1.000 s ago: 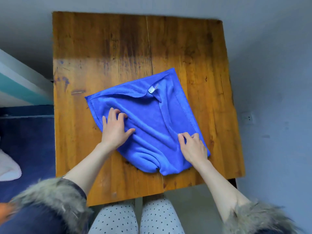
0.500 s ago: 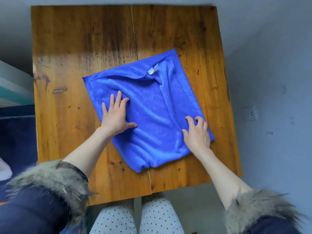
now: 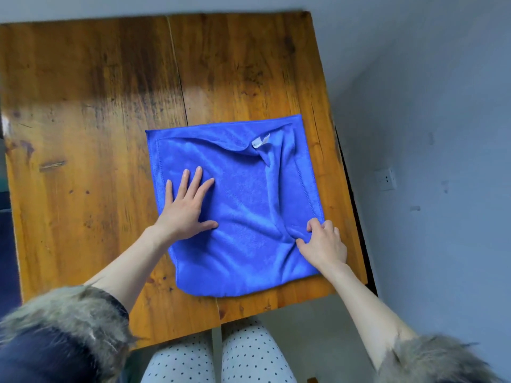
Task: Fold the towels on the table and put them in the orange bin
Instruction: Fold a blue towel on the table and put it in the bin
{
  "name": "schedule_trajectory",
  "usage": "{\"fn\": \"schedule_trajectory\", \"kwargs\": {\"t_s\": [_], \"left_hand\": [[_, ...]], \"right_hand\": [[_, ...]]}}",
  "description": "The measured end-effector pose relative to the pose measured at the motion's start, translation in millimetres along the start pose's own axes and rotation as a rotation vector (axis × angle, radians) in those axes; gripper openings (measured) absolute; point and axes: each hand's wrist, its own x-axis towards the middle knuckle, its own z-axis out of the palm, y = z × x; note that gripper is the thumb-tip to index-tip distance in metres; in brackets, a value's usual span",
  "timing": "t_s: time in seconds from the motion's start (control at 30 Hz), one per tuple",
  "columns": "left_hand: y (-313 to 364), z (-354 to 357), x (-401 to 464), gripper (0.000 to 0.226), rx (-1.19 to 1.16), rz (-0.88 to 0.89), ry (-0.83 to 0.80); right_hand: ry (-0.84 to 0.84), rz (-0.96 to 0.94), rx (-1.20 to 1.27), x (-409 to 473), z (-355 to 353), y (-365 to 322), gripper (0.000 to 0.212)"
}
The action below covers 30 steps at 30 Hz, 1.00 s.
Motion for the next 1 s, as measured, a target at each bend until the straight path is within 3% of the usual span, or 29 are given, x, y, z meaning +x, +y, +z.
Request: {"fn": "schedule_trajectory", "kwargs": {"t_s": [0.1, 0.27, 0.4, 0.57, 0.73, 0.83, 1.0], "left_hand": [[0.7, -6.7, 6.8, 0.092, -0.042, 0.031, 0.009], [9.6, -26.2, 19.1, 0.042, -0.08, 0.015, 0.308], [7.0, -49.9, 38.7, 0.044, -0.144, -0.063, 0.412], [-8.8, -63.0, 63.4, 0.064, 0.063, -0.172, 0.435], [-24.4, -67.5, 75.5, 0.03, 0.055, -0.224, 0.456], [-27.9, -67.6, 80.5, 0.025, 0.022, -0.248, 0.465], [-38.2, -76.1, 86.0, 0.016, -0.098, -0.332, 0.469]], "right_hand": [[-0.047, 0.006, 0.027, 14.7, -11.3, -0.6, 0.027], [0.223, -0.15, 0.262, 49.6, -45.9, -18.8, 0.021], [0.349, -0.261, 0.388, 94.7, -78.9, -56.1, 0.024], [0.366, -0.216, 0.529, 139.6, -100.2, -89.5, 0.033], [0.257, -0.068, 0.635, 164.9, -99.8, -103.0, 0.036], [0.241, 0.031, 0.778, 169.3, -100.9, -102.3, 0.027], [0.308, 0.006, 0.82, 168.2, -107.2, -90.5, 0.012]]}}
